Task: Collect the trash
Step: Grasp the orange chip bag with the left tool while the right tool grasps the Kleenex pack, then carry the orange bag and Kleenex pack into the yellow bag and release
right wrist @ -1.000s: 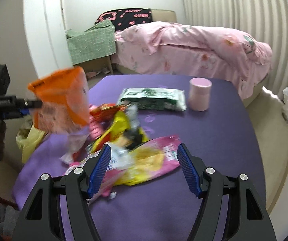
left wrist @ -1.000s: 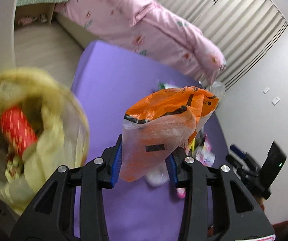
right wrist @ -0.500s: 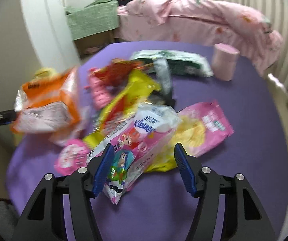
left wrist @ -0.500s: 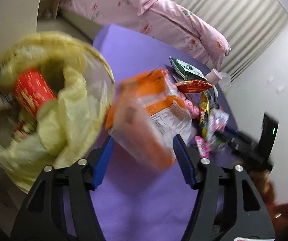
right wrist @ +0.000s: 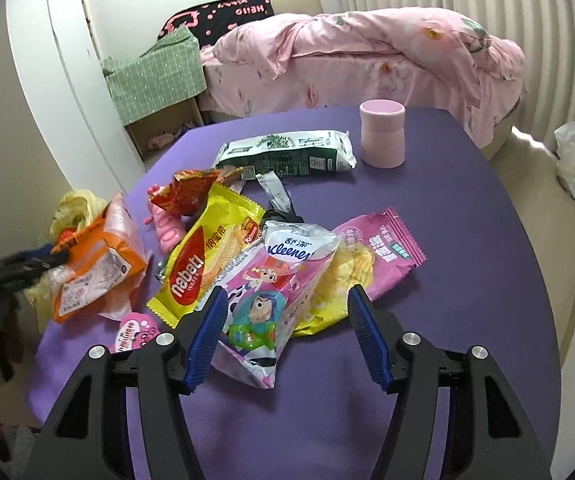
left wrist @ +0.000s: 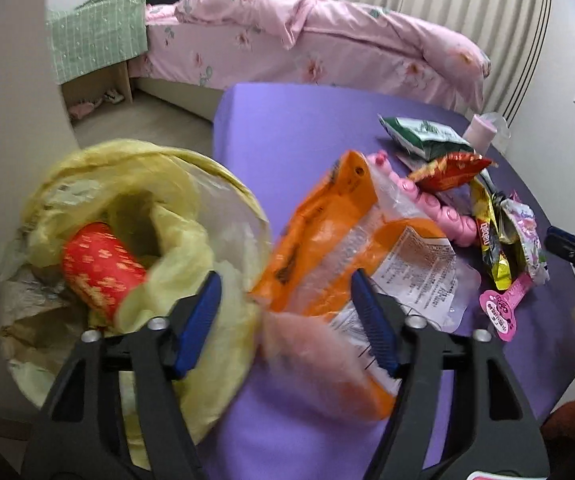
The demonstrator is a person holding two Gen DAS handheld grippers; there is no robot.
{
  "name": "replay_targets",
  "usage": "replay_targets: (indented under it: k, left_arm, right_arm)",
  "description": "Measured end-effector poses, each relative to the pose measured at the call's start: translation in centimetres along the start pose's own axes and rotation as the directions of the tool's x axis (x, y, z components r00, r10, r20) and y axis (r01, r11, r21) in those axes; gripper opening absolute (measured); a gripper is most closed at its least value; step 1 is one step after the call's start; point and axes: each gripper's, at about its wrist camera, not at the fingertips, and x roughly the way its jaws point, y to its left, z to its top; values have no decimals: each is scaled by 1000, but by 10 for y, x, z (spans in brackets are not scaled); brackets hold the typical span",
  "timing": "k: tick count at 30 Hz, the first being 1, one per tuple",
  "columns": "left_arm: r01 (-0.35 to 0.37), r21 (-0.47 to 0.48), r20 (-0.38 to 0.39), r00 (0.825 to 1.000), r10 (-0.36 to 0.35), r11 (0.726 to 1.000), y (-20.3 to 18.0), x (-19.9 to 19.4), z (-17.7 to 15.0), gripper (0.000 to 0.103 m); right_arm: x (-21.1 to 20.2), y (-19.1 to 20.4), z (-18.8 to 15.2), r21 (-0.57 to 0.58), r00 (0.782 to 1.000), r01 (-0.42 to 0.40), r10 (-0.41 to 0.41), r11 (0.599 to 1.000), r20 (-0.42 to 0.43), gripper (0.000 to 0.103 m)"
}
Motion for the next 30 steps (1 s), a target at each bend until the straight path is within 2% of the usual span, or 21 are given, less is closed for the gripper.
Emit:
replay_targets:
  k: [1,2,3,9,10,11,12,13,16,20,26,29,30]
  left_arm:
    - [19,-13,-20,1000,-19,1000,-3,4,-1,37]
    - [46,-28,-38,998,-47,999,-6,6,-2,35]
    - [97,-47,-61,993,-100,994,-11,8,-6,35]
    - [190,0,-91,978,-189,982,-38,-5,-29,37]
    - [193,10,-89,978,-191,981,-40,-7,-30,39]
    - [188,19,-85,979,-186,982,-41,-10,-32,43]
    - [174,28,-75,982,-172,984,-42,-14,-32,45]
    - [163,31,-67,985,-161,986,-42,-16,-32,46]
    - [135,24,-37,990,-134,991,-38,-23,-29,49]
    - [127,-17,-26,992,-127,992,-33,-20,-24,50]
    - [119,-69,-86,988,-125,991,-37,-1,-25,50]
    - [134,-90,-111,983,-144,987,-39,7,-27,25]
    - [139,-95,-107,983,-149,986,-40,6,-27,24]
  right_arm:
    - [-1,0,0,9,1000,-4,4,1000,2,59]
    - [-1,-1,1,22,1000,-14,14,1000,0,59]
    - [0,-2,1,34,1000,-24,24,999,-4,59]
    - [20,-1,12,72,998,-58,61,996,-32,59]
    - [26,0,14,68,998,-53,56,996,-38,59]
    - [33,3,17,55,998,-45,48,997,-49,54]
    - [37,5,17,40,997,-45,47,998,-56,45]
    - [41,8,17,21,997,-45,46,999,-67,26]
    - [41,13,16,-12,994,-82,81,997,-70,17]
    - [23,16,11,-41,995,-92,91,995,-32,14]
    - [-16,12,20,-55,993,-84,88,995,75,14]
    - [-29,11,23,-57,989,-92,98,994,110,14]
    - [-32,12,24,-64,988,-90,98,994,120,14]
